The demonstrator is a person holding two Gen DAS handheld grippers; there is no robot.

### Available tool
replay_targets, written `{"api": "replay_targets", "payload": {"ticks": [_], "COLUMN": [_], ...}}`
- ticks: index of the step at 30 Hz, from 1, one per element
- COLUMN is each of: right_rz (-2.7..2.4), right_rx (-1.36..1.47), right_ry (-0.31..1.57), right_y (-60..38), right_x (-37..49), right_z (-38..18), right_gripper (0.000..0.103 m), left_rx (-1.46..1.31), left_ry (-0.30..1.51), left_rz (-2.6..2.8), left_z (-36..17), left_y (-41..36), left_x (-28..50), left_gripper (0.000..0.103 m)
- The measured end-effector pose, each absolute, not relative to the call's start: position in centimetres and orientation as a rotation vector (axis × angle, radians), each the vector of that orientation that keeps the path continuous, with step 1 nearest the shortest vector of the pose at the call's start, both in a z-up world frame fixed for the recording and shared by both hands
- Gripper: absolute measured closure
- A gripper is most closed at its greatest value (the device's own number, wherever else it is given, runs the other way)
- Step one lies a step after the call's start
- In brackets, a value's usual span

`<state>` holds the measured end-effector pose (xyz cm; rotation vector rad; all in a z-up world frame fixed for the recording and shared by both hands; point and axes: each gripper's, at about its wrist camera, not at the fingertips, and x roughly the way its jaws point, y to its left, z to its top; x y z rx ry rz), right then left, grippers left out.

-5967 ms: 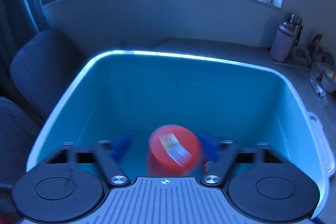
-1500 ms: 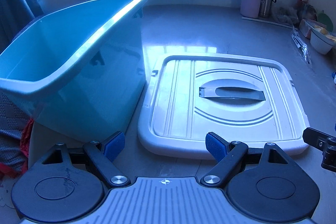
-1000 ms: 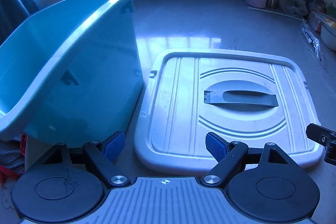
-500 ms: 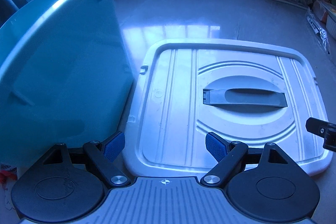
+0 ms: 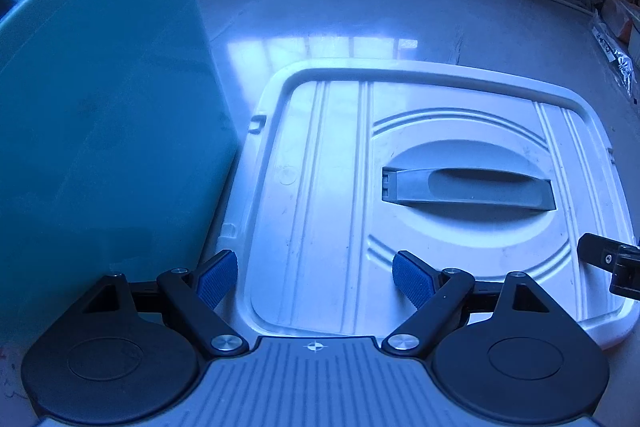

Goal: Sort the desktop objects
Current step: 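Lower both grippers to the rim of the white lid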

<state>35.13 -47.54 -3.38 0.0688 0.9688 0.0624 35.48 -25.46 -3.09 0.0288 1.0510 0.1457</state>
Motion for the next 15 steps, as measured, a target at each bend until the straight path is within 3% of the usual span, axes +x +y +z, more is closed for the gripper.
{"api": "replay_targets", "payload": {"ticks": [5, 12, 15], "right_rz": [0.081, 0.108, 0.12], "right_rx": [0.062, 0.053, 0.05], "right_ry": [0.975, 0.982, 0.985], "right_y": [-47.7, -47.8, -47.9], "right_x": [33.7, 31.5, 30.6], "right_z": [-3.3, -3.1, -3.1], "right_gripper": [0.006, 0.024, 0.025], "left_rx": [0.013, 0.018, 0.02], "left_ry": [1.054, 1.065, 1.069], "left_rz": [0.149, 0.154, 0.156], "left_z": [-3.0, -2.9, -2.8], "left_y": [-25.4, -25.7, -25.8], "left_x": [35.1, 34.0, 33.1], "left_gripper": [0.015, 0.012, 0.011]}}
